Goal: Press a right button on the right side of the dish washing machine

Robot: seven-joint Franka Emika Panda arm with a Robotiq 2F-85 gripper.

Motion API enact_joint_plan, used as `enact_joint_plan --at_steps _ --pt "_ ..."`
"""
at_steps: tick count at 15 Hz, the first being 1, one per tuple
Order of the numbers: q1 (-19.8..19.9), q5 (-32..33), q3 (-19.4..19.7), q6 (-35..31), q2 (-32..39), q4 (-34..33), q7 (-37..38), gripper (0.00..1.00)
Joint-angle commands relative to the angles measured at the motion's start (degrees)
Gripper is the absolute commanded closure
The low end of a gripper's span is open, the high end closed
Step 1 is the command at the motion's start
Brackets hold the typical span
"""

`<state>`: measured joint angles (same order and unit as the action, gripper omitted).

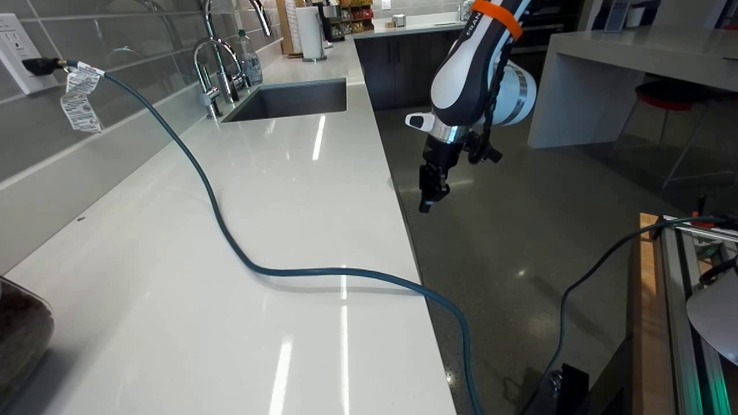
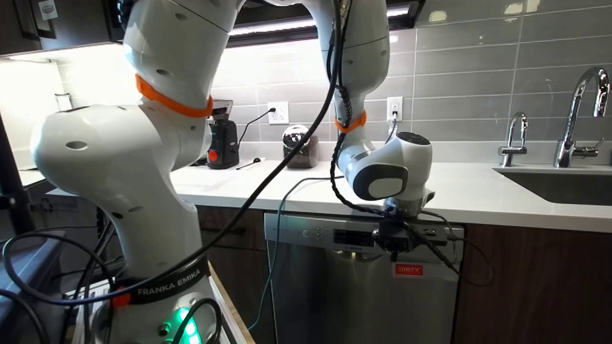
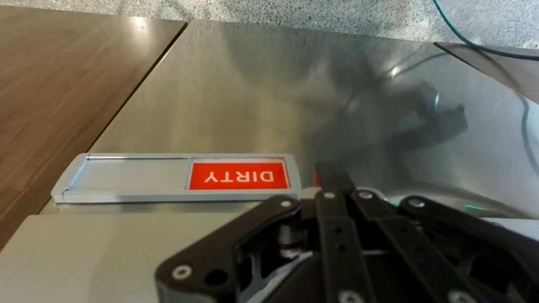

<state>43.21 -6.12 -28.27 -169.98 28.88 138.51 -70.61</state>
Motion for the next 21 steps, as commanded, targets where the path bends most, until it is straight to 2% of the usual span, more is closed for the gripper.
enact_joint_plan --at_steps 1,8,21 --pt "3.8 -1.3 -3.4 -1.9 2.1 -0.4 -2.4 1.0" --pt "7.2 -0.9 -6.7 -1.7 3.4 -0.9 -2.2 1.0" --pt "8.7 1.0 -8.4 -4.2 5.9 -1.9 -0.5 1.0"
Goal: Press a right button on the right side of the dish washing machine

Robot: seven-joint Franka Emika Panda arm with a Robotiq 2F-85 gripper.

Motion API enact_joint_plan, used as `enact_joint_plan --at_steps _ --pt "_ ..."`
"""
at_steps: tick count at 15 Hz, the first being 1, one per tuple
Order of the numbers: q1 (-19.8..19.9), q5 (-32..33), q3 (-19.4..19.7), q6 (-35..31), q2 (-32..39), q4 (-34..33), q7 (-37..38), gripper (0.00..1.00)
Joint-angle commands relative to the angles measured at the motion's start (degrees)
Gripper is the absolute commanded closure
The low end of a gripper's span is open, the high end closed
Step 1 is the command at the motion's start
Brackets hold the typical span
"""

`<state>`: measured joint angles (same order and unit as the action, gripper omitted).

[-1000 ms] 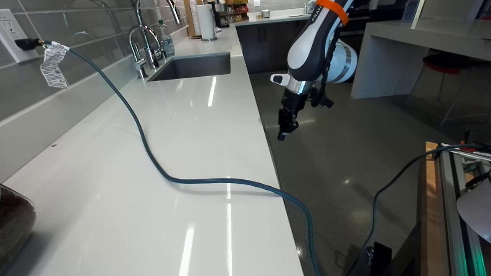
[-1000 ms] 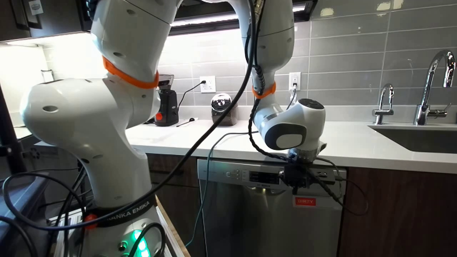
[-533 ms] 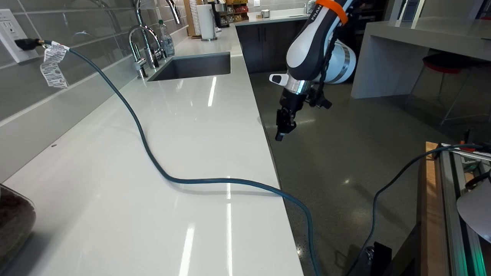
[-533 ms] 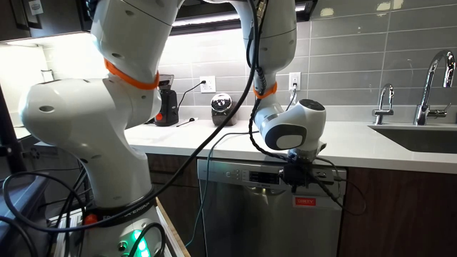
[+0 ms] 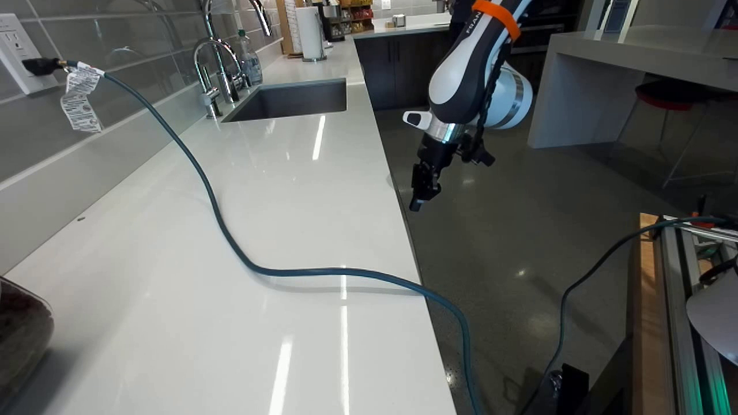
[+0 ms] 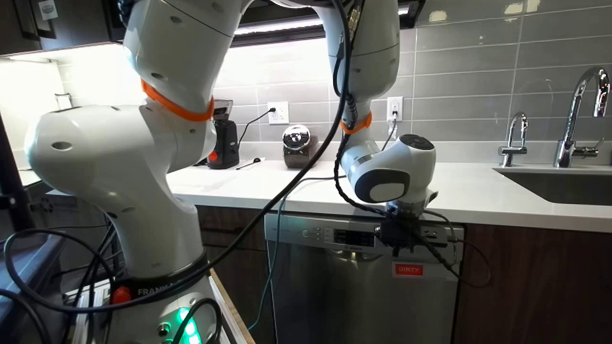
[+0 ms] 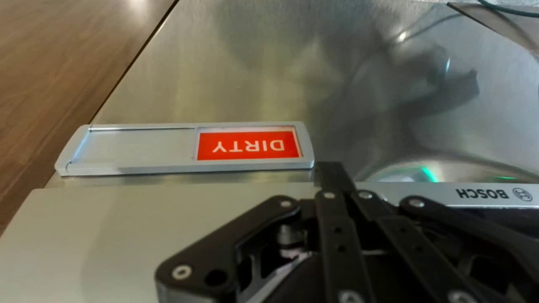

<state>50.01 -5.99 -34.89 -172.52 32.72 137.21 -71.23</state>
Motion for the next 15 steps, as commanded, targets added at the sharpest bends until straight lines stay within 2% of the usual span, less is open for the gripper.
enact_joint_plan --at_steps 1,15 --pt "2.1 1.0 -2.0 -1.6 2.2 -0.7 0.2 1.0" --pt "3.9 1.9 -3.7 -0.8 3.1 -1.1 0.6 1.0"
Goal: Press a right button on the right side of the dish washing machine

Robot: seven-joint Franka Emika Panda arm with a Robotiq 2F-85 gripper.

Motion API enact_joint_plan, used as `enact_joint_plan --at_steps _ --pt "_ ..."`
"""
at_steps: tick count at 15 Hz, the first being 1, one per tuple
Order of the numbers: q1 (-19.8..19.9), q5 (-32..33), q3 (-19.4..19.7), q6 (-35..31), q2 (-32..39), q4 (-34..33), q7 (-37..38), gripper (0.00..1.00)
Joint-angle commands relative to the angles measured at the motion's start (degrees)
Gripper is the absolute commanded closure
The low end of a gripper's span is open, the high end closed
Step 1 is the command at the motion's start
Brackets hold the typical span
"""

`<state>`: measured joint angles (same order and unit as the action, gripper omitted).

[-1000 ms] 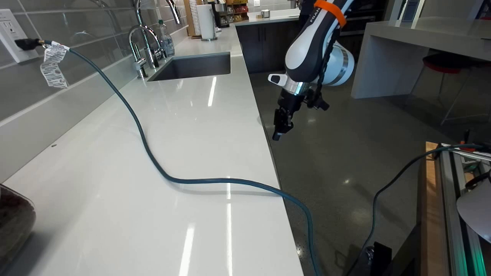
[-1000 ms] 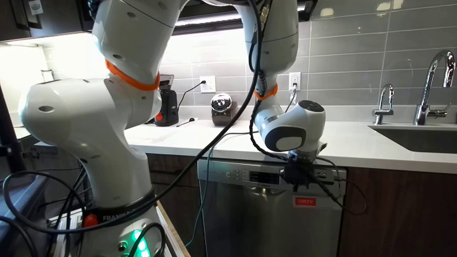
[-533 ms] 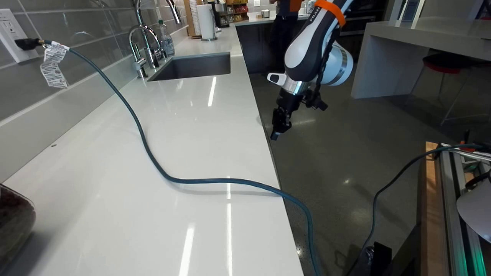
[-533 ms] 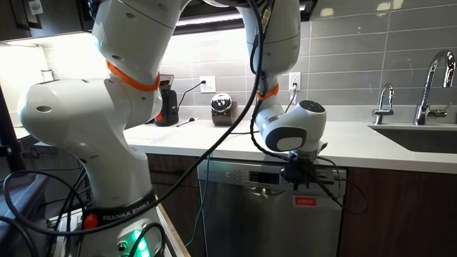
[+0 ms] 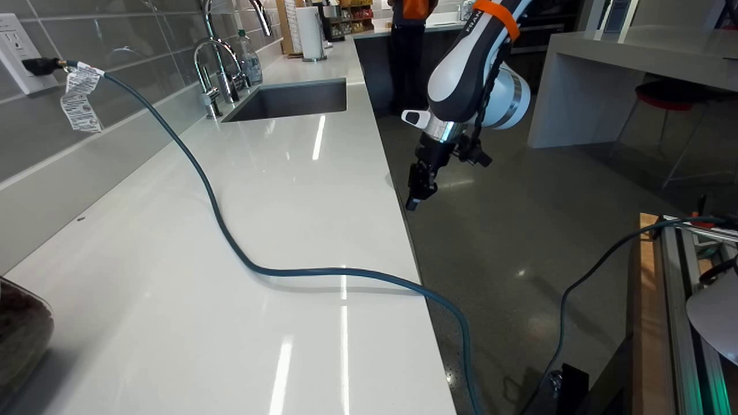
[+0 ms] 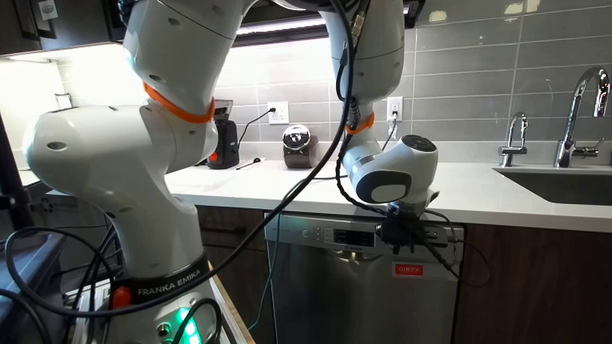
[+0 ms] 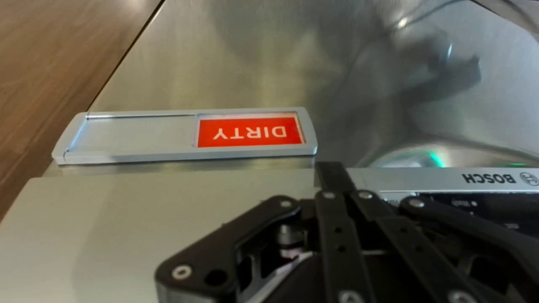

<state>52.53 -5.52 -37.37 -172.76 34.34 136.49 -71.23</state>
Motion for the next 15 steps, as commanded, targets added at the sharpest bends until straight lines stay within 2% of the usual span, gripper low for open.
enact_joint_plan --at_steps 1,15 --pt "1.2 1.5 -1.1 -0.5 1.5 -0.3 0.7 1.0" --pt "1.4 1.6 -1.5 -0.2 1.9 -0.5 0.8 1.0"
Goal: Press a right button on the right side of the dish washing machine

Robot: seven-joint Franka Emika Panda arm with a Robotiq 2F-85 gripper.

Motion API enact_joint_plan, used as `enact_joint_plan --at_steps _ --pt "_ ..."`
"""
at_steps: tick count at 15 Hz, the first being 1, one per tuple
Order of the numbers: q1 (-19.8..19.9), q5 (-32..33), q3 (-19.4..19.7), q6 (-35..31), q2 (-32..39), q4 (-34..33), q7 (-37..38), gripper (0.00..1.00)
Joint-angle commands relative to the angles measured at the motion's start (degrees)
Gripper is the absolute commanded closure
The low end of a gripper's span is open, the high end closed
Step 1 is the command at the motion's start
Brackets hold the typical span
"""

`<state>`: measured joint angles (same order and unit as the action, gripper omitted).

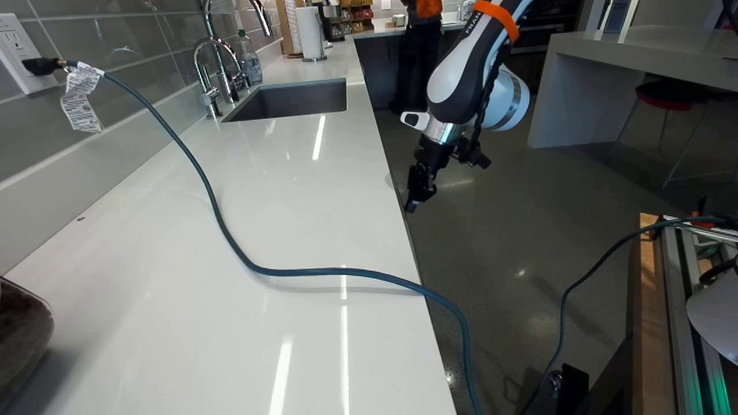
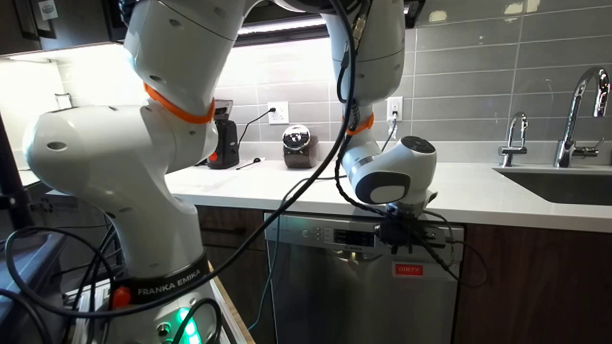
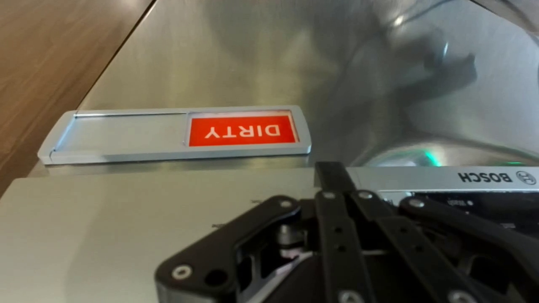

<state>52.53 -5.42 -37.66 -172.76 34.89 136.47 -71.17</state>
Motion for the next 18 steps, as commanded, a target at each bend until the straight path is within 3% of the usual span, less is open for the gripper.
enact_joint_plan --at_steps 1,9,18 --pt "1.4 1.5 -1.3 -0.2 1.4 -0.5 0.8 1.0" --pt "1.2 1.6 -1.4 -0.8 1.9 -0.8 0.7 1.0" --pt "4.0 1.9 -4.1 -2.1 3.6 -0.7 0.1 1.0"
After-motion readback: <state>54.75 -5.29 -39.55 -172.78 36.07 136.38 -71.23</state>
